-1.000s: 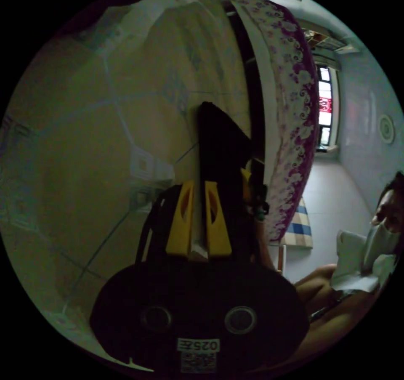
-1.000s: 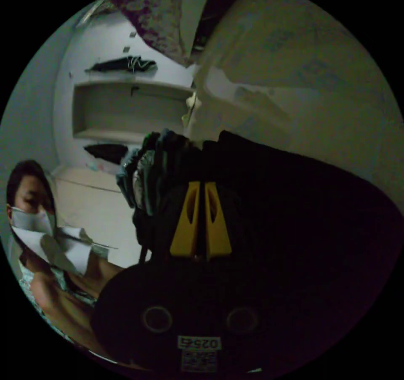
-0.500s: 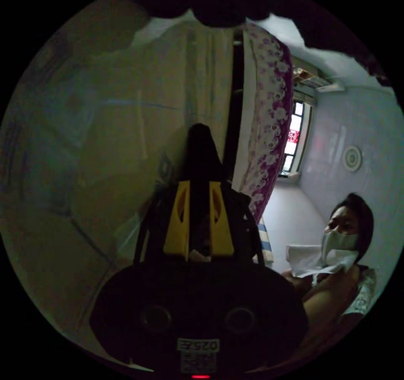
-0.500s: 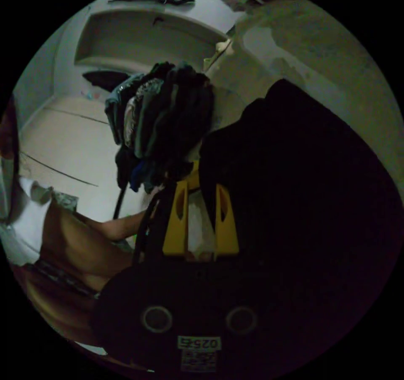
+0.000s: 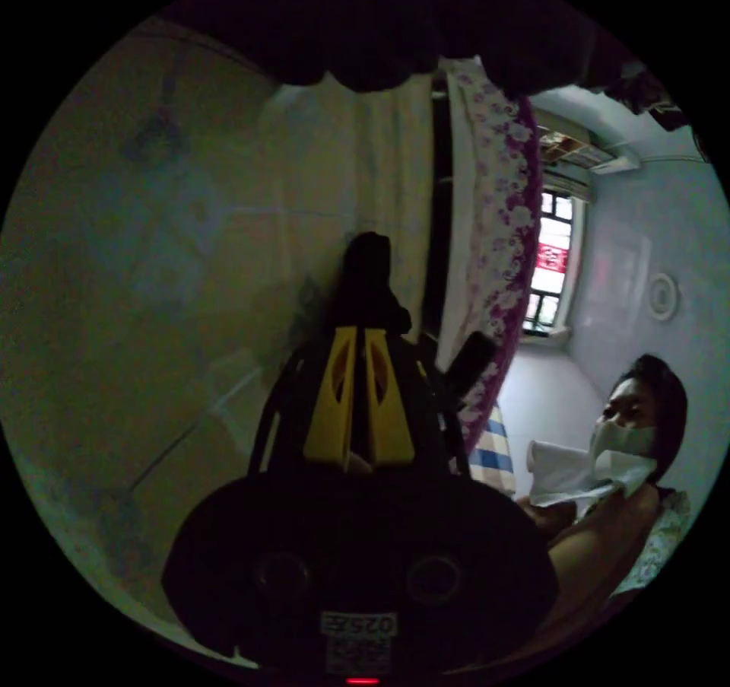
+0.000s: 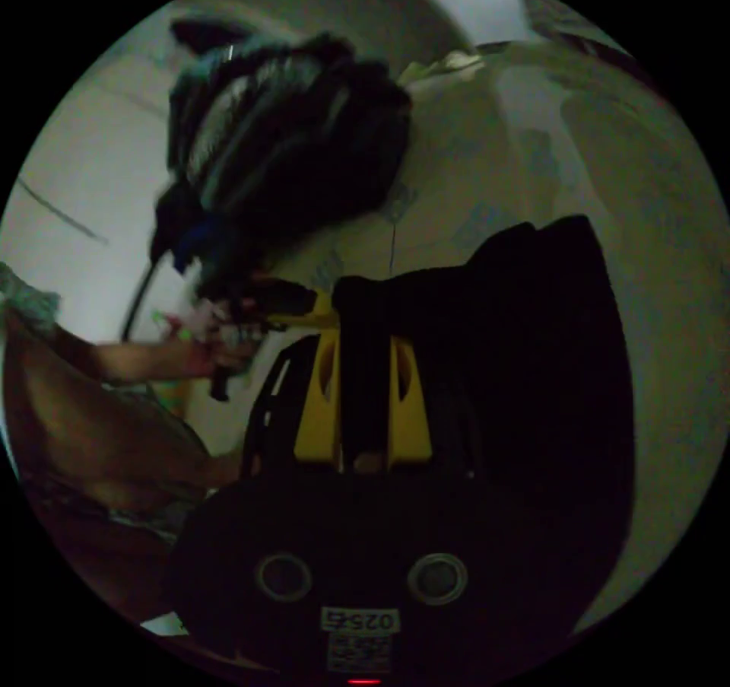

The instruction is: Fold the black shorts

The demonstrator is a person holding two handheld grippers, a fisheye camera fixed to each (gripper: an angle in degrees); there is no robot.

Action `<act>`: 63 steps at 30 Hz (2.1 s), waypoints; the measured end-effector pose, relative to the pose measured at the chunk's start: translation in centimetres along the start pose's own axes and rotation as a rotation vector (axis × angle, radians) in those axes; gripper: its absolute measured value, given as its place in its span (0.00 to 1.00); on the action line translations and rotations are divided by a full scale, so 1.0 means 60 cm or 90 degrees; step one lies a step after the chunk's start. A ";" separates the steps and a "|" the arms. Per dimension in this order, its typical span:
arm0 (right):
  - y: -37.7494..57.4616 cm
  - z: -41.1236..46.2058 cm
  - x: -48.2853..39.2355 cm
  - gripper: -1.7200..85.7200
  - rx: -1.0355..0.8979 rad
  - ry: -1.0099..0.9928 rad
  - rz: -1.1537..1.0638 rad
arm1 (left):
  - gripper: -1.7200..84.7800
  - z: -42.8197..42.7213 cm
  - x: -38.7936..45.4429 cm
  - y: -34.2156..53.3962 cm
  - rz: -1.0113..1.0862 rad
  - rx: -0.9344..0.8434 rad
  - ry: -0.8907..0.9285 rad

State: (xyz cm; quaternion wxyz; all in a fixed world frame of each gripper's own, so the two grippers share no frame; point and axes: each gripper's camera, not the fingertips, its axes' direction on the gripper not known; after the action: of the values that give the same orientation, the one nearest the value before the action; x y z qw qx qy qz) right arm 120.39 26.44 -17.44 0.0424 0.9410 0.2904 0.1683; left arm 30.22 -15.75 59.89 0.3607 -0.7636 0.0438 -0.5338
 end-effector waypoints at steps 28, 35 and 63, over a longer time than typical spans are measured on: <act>1.003 -0.507 -0.311 0.12 0.669 0.129 0.689 | 0.02 0.384 0.206 0.167 0.525 -0.184 -0.235; 1.355 -0.584 -0.510 0.25 0.859 0.335 0.925 | 0.12 0.730 0.317 0.380 0.822 -0.462 0.078; 1.639 -0.726 -0.641 0.08 1.034 0.389 1.097 | 0.09 1.499 0.317 1.197 1.153 -1.184 -0.066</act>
State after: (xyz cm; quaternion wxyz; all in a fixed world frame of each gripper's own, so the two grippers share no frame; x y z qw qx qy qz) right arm 128.06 -77.29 29.70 -0.7528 0.5001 -0.4093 0.1253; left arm 137.33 -31.89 16.58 -0.0694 -0.4448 0.8788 0.1584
